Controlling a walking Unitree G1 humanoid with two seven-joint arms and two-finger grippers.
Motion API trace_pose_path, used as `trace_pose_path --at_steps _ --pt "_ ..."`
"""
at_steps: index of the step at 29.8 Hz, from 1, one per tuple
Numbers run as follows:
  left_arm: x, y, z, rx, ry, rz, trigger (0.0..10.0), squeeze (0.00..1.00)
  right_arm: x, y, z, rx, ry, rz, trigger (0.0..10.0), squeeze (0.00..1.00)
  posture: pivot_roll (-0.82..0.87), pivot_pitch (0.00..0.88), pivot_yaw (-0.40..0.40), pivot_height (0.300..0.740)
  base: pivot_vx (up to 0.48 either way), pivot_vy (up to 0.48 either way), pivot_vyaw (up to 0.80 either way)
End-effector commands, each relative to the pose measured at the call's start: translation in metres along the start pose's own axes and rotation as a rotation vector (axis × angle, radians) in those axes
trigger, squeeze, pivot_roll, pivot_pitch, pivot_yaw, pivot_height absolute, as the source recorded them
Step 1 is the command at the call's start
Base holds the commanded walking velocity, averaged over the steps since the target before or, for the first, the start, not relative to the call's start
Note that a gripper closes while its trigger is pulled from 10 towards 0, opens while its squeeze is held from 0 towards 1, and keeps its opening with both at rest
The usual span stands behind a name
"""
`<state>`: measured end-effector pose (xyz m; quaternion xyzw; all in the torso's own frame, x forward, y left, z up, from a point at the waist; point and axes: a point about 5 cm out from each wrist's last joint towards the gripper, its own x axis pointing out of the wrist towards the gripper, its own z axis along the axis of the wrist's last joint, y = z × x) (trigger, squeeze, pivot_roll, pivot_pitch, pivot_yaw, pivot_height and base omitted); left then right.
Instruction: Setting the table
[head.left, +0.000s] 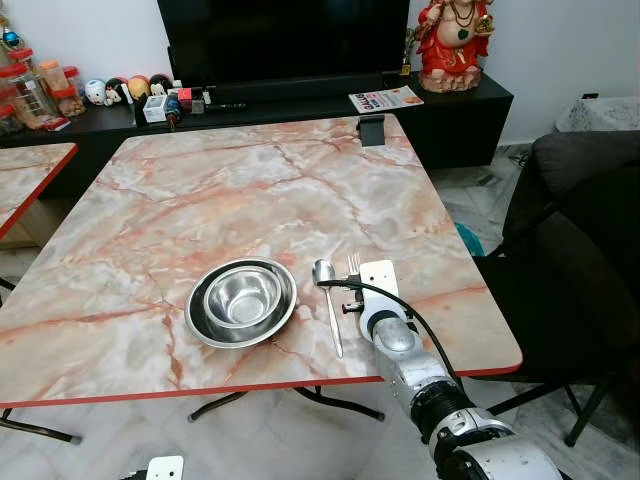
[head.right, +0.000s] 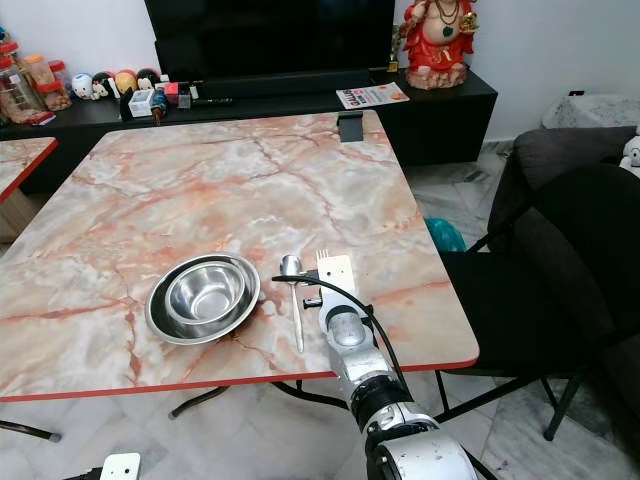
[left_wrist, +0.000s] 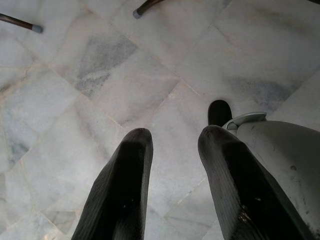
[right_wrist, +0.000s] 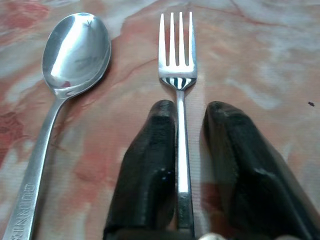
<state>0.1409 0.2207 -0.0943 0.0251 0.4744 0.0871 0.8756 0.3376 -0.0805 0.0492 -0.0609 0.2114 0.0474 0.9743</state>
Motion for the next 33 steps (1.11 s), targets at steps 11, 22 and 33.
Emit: trace_pose_path --at_steps 11,22,33 --pt "0.001 0.002 0.002 0.031 0.013 -0.004 10.0 0.0 0.0 0.005 0.014 0.089 -0.1 0.023 10.0 0.15 0.0 0.0 0.085 0.74 0.0 0.0 0.0" --pt "0.002 -0.001 0.006 0.023 0.0 -0.017 10.0 0.0 -0.005 -0.005 0.037 0.062 -0.302 -0.066 10.0 0.0 0.0 0.0 0.089 0.74 0.0 0.0 0.0" --pt "0.003 -0.004 0.013 0.003 -0.032 -0.017 10.0 0.0 -0.027 -0.008 0.066 0.0 -0.653 -0.08 10.0 0.0 -0.02 0.0 0.086 0.74 0.0 0.0 0.0"
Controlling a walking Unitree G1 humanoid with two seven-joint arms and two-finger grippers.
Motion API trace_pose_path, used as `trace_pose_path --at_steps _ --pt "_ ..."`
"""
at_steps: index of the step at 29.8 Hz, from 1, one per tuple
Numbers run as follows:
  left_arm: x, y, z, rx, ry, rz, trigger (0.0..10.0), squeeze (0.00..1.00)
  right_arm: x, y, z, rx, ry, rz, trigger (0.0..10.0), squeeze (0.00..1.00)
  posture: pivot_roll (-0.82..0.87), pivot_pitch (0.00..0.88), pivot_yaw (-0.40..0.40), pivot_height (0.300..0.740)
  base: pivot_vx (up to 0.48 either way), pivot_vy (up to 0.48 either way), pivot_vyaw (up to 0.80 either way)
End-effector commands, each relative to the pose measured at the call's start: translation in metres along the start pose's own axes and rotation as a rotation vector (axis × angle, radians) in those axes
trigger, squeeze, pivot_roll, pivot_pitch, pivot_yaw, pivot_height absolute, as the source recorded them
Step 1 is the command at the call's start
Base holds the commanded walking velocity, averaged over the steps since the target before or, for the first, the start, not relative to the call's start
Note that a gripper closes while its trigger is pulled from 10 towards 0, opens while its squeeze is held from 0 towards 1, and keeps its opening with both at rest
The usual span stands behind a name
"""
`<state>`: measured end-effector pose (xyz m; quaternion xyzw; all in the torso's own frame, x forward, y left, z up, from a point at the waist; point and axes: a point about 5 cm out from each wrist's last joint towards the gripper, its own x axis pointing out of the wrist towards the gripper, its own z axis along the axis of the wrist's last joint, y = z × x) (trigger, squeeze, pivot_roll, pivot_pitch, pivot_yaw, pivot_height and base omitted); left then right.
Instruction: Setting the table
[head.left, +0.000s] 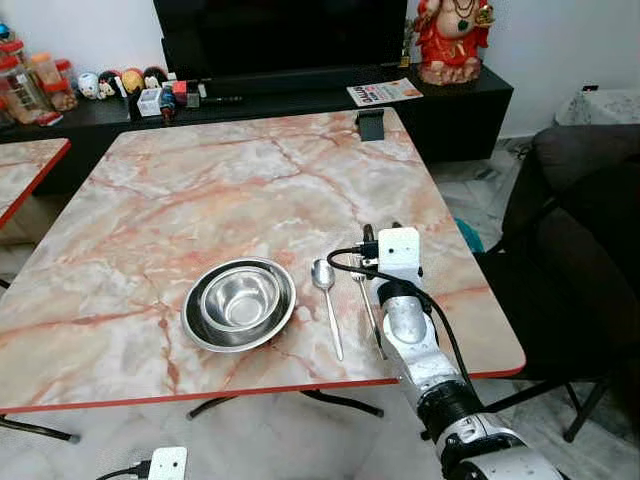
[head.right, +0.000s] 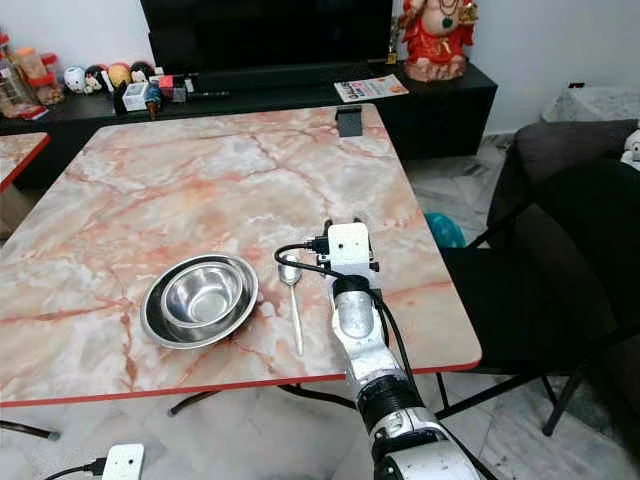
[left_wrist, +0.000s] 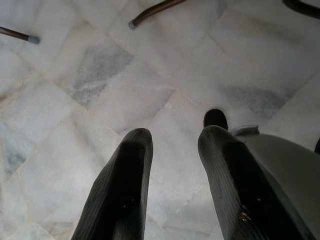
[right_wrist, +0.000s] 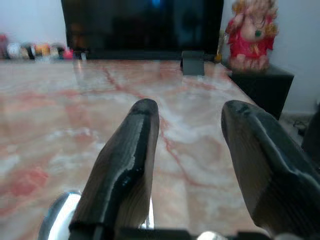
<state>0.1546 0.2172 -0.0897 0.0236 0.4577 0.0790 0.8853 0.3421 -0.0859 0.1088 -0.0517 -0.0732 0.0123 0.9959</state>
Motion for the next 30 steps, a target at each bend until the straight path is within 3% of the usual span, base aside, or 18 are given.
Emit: trace_pose_path --at_steps 1,16,30 --pt "0.0 0.0 -0.001 0.001 0.006 -0.001 10.0 0.0 0.001 0.004 0.013 0.002 -0.085 0.024 10.0 0.0 -0.02 0.0 0.086 0.74 0.0 0.0 0.0" --pt "0.001 -0.003 0.004 -0.014 -0.003 0.007 10.0 0.0 0.0 0.012 0.026 0.036 -0.175 0.067 10.0 0.0 -0.01 0.0 0.072 0.74 0.0 0.448 0.0" --pt "0.001 -0.005 0.003 -0.007 -0.004 0.007 10.0 0.0 0.001 0.019 0.056 0.039 -0.313 0.118 10.0 0.0 -0.02 0.0 0.063 0.74 0.0 0.48 0.0"
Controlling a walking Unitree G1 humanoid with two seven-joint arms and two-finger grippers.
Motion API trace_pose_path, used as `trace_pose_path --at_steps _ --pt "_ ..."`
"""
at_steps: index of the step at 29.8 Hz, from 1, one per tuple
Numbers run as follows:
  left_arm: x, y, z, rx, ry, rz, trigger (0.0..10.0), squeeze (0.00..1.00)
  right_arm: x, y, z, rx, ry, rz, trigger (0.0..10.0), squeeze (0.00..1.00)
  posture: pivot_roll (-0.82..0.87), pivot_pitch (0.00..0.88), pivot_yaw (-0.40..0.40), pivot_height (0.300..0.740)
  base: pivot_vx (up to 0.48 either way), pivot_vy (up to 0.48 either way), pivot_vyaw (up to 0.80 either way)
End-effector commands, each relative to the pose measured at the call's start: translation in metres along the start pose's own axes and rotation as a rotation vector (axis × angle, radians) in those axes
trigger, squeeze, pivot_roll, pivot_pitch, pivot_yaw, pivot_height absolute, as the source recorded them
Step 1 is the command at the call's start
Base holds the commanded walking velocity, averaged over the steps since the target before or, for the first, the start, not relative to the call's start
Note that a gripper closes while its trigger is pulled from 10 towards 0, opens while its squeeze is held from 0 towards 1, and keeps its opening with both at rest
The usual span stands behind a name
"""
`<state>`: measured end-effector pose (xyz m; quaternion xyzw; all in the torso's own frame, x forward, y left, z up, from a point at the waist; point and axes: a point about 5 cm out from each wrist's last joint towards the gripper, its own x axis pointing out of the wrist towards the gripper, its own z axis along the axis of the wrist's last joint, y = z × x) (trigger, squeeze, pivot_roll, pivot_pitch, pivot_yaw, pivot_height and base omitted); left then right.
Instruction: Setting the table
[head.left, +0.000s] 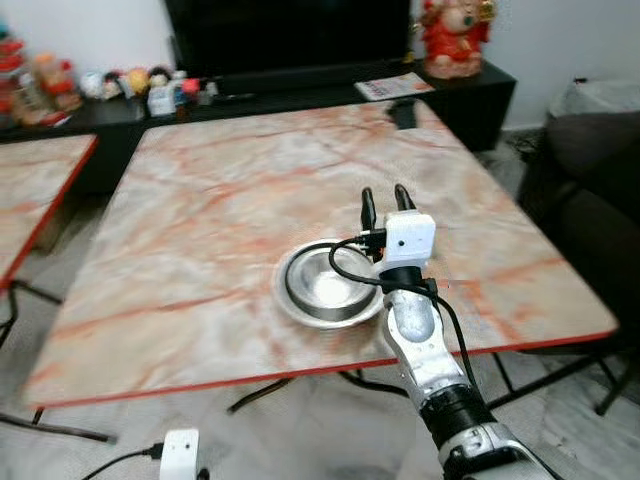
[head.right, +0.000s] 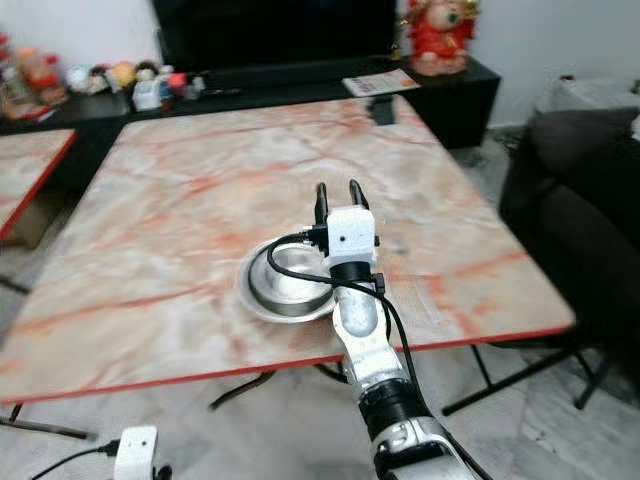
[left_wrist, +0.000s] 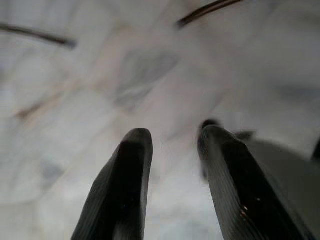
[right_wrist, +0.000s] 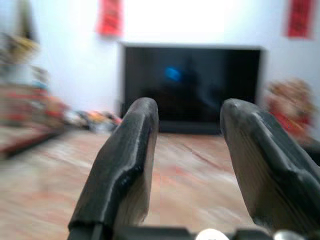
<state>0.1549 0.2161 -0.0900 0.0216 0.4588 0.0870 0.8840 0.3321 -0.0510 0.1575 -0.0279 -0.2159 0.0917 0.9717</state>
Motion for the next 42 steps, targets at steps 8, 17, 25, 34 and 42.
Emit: trace_pose_path --at_steps 8,17,25,34,42 --pt "-0.001 -0.002 -0.002 0.008 -0.003 0.002 10.0 0.0 -0.004 -0.011 0.001 -0.017 -0.005 0.002 10.0 0.0 -0.01 0.0 0.055 0.74 0.0 0.48 0.0" --pt "-0.002 -0.002 -0.007 0.002 0.004 0.011 10.0 0.0 -0.018 -0.018 -0.011 -0.045 0.046 0.033 10.0 0.0 0.02 0.0 0.024 0.74 0.0 0.48 0.0" --pt "-0.003 -0.005 -0.009 -0.031 0.003 0.022 10.0 0.0 -0.035 -0.028 -0.028 -0.099 0.129 0.078 10.0 0.0 0.03 0.0 0.001 0.74 0.0 0.48 0.0" --pt "-0.004 -0.005 -0.013 -0.056 0.011 0.035 10.0 0.0 -0.043 -0.032 -0.032 -0.118 0.156 0.086 10.0 0.0 0.02 0.0 0.003 0.74 0.0 0.48 0.0" --pt "-0.003 -0.005 -0.012 -0.066 0.009 0.04 10.0 0.0 -0.046 -0.031 -0.031 -0.132 0.155 0.109 10.0 0.0 0.01 0.0 -0.001 0.74 0.0 0.48 0.0"
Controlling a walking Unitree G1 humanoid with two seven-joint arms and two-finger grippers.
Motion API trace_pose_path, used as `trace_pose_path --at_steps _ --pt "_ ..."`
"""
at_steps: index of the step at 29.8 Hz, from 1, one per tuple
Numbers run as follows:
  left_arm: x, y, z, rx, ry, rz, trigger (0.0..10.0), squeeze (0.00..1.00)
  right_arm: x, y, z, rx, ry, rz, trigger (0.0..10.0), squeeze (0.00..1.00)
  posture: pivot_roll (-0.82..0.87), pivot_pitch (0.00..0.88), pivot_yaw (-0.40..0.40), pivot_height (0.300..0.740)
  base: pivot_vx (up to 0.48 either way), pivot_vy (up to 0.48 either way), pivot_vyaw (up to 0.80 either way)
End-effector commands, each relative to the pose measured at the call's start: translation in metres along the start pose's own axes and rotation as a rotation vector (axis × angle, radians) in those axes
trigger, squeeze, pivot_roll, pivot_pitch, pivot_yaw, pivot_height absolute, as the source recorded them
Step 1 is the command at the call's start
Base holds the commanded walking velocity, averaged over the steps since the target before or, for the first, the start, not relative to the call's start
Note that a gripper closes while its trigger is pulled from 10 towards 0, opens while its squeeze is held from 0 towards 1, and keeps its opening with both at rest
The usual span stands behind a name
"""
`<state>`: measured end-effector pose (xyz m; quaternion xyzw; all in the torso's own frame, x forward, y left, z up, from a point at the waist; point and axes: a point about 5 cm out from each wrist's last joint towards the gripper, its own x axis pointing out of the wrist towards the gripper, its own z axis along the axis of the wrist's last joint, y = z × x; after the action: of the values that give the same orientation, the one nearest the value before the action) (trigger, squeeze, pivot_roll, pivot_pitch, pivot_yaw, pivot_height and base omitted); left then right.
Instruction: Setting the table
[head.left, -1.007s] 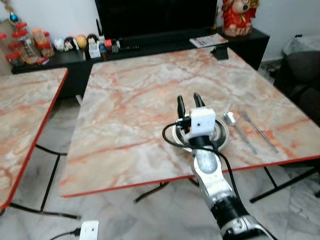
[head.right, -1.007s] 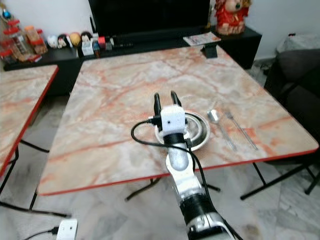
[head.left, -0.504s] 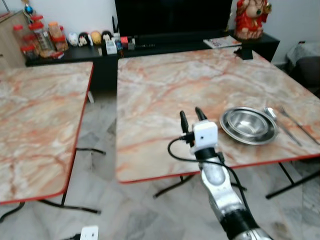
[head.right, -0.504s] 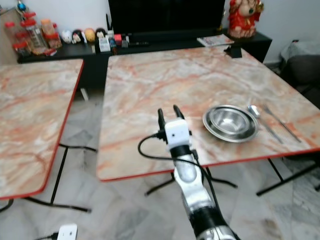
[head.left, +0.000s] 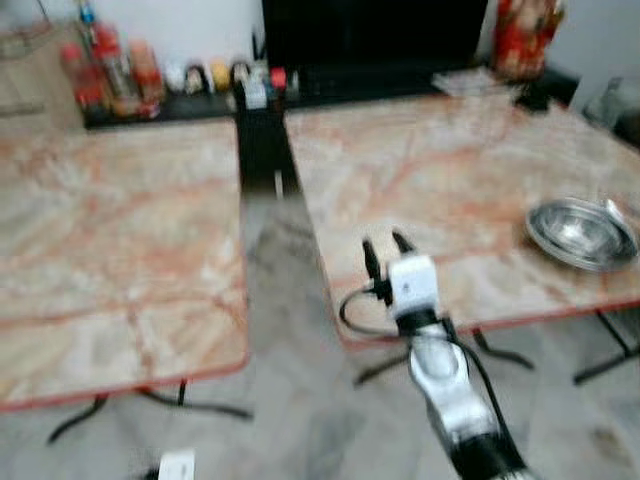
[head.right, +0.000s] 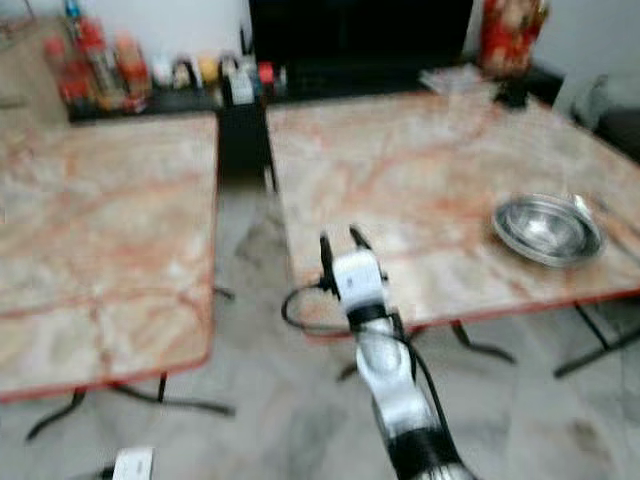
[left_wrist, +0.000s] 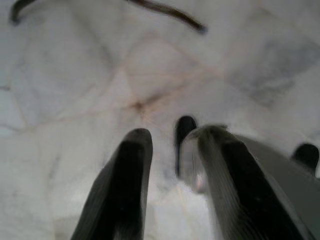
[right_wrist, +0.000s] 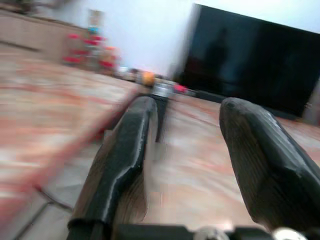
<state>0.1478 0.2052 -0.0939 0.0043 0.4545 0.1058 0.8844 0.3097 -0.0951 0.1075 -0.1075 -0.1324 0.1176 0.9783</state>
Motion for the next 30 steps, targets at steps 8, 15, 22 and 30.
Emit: trace_pose_path --at_steps 8,15,22,30 --pt "0.0 0.004 -0.002 -0.024 0.011 0.026 10.0 0.0 0.001 -0.001 0.003 -0.019 -0.009 0.021 10.0 0.0 0.01 0.0 -0.002 0.74 0.0 0.48 0.0" --pt "0.0 0.005 -0.003 -0.028 0.013 0.03 10.0 0.0 0.0 0.003 0.003 -0.047 -0.006 0.044 10.0 0.0 0.02 0.0 -0.006 0.74 0.0 0.48 0.06" --pt "-0.001 0.008 -0.005 -0.031 0.015 0.039 10.0 0.0 -0.002 0.008 0.0 -0.035 0.004 0.079 10.0 0.0 0.03 0.0 -0.007 0.74 0.0 0.48 0.72" --pt "-0.001 0.011 -0.004 -0.031 0.011 0.046 10.0 0.0 0.001 0.011 0.003 -0.028 -0.003 0.089 10.0 0.0 0.04 0.0 -0.009 0.74 0.0 0.48 0.05"
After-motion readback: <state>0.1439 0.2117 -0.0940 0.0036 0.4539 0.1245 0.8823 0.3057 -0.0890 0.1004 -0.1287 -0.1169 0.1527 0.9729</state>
